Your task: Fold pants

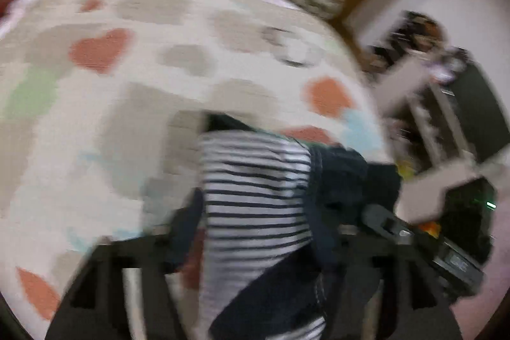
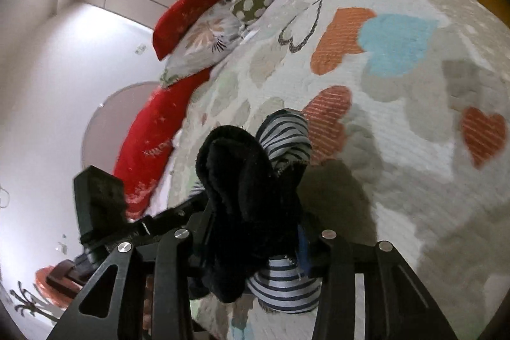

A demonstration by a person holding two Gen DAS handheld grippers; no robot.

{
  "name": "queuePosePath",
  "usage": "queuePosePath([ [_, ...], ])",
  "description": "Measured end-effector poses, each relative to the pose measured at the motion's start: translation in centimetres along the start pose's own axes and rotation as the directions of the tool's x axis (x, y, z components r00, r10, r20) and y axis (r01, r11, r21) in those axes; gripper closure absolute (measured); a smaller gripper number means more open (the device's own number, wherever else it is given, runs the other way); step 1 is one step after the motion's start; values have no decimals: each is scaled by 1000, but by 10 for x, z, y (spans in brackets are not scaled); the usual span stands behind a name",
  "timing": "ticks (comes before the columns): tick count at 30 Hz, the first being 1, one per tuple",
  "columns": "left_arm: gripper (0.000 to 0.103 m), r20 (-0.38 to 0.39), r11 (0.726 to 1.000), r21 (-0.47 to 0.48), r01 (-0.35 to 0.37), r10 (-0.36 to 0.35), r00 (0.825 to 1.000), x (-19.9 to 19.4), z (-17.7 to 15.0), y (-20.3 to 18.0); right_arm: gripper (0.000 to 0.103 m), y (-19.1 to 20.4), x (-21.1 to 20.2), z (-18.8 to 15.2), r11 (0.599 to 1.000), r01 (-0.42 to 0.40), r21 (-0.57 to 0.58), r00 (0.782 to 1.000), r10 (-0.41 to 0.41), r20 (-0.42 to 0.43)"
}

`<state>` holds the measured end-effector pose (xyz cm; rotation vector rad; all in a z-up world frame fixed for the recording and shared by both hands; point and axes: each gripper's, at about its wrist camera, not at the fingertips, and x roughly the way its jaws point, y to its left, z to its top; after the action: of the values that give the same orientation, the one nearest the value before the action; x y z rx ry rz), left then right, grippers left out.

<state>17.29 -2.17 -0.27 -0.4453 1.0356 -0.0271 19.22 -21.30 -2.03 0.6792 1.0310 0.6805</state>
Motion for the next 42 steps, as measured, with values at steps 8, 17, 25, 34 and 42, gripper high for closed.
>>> queuePosePath([
  [8, 34, 92, 1000, 26, 9, -12, 996, -48, -36, 18, 39, 0, -3, -4, 968, 247, -43, 967, -243, 81],
  [17, 34, 0, 992, 123, 3, -3, 1000, 11, -82, -14, 39, 18, 12, -13, 987, -140, 80, 989, 144, -47],
  [25, 33, 19, 988, 153, -24, 22, 1000, 14, -82, -11, 42, -38, 6, -33, 942, -170, 290, 985, 172, 20],
  [34, 29, 31, 986, 160, -38, 33, 999, 14, -85, -16, 38, 8, 28, 13, 990, -83, 118, 996, 86, -21],
  [42, 29, -2, 992, 128, 7, -6, 1000, -6, -91, -5, 36, -27, -7, 19, 970, -30, 242, 994, 3, 112],
])
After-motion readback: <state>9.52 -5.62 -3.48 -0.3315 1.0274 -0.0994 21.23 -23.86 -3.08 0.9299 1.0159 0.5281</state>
